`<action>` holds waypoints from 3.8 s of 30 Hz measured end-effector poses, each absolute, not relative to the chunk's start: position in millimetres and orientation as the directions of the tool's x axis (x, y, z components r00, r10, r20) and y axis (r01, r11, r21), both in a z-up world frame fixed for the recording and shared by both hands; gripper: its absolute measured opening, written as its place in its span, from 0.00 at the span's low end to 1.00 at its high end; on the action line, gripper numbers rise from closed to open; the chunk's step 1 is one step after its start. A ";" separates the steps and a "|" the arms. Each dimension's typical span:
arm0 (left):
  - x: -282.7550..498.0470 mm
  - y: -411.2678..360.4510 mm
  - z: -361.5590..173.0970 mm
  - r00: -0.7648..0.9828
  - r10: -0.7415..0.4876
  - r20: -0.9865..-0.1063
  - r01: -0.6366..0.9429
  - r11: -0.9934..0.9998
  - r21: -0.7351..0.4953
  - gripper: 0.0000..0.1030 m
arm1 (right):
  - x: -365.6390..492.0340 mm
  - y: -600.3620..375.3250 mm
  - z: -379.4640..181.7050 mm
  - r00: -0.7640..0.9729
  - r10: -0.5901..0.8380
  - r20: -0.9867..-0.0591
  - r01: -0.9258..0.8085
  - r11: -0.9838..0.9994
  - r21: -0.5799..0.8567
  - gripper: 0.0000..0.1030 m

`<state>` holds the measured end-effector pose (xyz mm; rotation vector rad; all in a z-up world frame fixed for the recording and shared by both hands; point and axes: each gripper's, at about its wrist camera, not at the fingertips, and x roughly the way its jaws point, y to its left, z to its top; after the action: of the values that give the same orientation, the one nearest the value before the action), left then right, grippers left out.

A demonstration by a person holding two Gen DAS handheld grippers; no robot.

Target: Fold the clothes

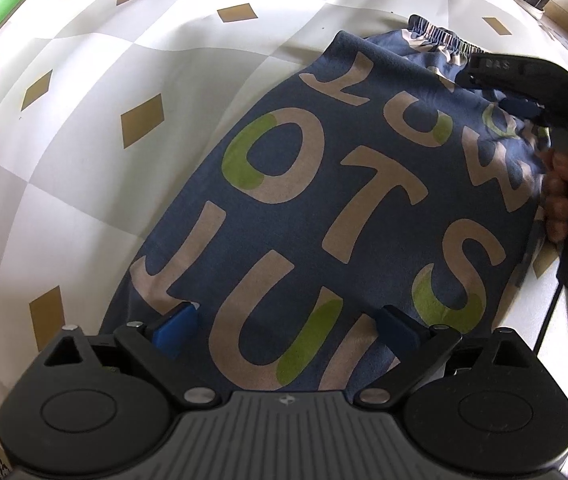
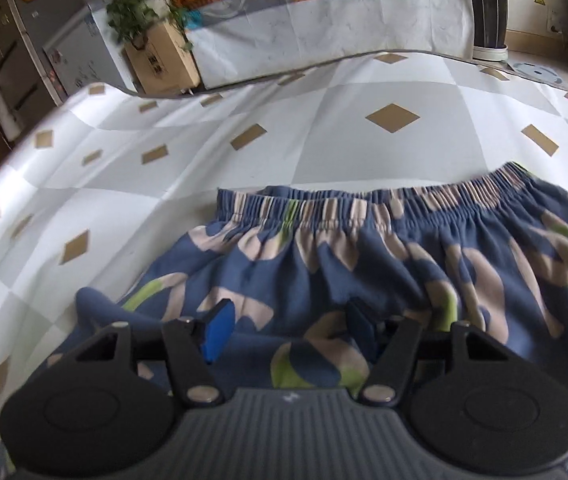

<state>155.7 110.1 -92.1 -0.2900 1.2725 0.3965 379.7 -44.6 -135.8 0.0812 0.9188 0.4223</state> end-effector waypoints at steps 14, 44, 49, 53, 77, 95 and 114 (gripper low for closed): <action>153.8 96.3 -87.3 0.261 0.180 -0.948 -0.375 0.924 0.072 0.96 | 349.8 -87.3 -103.0 0.573 0.355 -0.738 -0.202 0.935 0.293 0.62; 86.6 93.7 -84.2 0.305 0.202 -0.931 -0.320 0.942 0.099 0.96 | 126.7 -270.8 -74.5 0.355 -0.020 -0.935 0.202 0.978 0.056 0.65; 63.4 87.3 -84.5 0.322 0.228 -0.919 -0.337 0.935 0.114 0.96 | 93.1 -284.7 -76.8 0.338 -0.014 -0.941 0.311 0.945 0.098 0.66; 44.9 83.9 -87.3 0.338 0.209 -0.918 -0.358 0.930 0.080 0.96 | 68.9 -279.0 -80.1 0.359 -0.059 -0.932 0.295 0.954 0.053 0.68; 2.3 70.3 -81.0 0.415 0.124 -0.901 -0.254 0.967 0.017 0.94 | -0.8 -252.4 -75.9 0.457 -0.065 -0.887 0.215 0.976 0.039 0.79; -24.5 97.6 -87.7 0.368 0.136 -0.920 -0.363 0.932 -0.007 0.94 | -29.3 -291.8 -82.6 0.382 -0.140 -0.914 0.436 0.899 0.044 0.80; -50.8 74.0 -86.0 0.324 0.100 -0.941 -0.249 0.968 0.018 0.94 | -30.7 -276.4 -83.6 0.362 -0.155 -0.919 0.374 0.927 -0.009 0.82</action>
<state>-50.8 74.0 -86.0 -0.1387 1.2203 0.2298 -30.7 -276.4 -83.6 0.2157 1.1533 -0.3444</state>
